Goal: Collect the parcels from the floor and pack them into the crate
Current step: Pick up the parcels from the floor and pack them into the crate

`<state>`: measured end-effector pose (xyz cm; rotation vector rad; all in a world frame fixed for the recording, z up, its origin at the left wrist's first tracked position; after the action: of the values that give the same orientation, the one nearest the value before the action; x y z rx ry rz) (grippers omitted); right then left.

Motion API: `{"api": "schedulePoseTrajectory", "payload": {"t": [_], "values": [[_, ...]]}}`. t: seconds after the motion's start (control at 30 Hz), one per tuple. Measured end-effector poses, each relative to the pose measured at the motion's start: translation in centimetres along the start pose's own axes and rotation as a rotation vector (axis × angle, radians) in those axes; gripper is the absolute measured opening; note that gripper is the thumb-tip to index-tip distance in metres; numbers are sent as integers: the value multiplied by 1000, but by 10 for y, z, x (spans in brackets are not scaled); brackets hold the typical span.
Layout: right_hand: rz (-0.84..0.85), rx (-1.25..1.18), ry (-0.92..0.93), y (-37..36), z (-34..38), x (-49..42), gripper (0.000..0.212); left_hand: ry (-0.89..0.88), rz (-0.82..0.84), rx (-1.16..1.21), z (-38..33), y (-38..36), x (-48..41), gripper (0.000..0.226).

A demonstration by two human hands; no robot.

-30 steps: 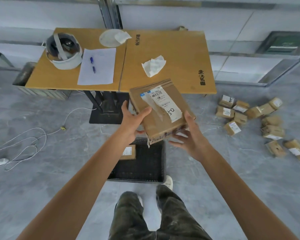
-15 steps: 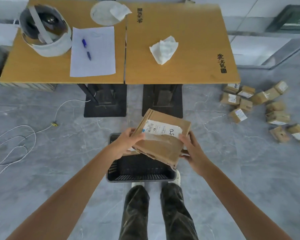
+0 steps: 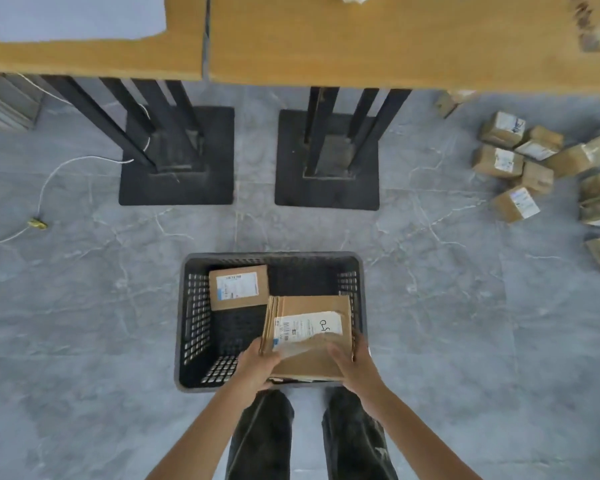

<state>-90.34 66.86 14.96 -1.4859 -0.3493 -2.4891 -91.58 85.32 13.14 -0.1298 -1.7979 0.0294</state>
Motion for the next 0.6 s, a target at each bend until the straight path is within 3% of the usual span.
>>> {"api": "schedulePoseTrajectory", "payload": {"t": [0.13, 0.27, 0.43, 0.6], "values": [[-152, 113, -41, 8, -26, -96, 59, -39, -75, -101, -6, 1, -94, 42], [-120, 63, -107, 9, -40, -199, 49, 59, -35, 80, -9, 2, -177, 57], [-189, 102, -105, 2, -62, -292, 65, 63, 31, 258, 4, 2, -273, 62], [-90, 201, -145, -13, -94, -333, 77, -9, -168, 555, 28, 18, -316, 47]]}}
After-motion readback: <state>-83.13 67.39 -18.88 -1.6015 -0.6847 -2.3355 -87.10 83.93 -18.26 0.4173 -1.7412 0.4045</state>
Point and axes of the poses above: each hand's wrist, its own x-axis away from the middle knuckle, its own y-axis out of the back of the hand, z = x × y, the point moved 3 cm from there along -x, towards the middle knuckle, and after that the axes turned 9 degrees about z, right-handed, at the moved point
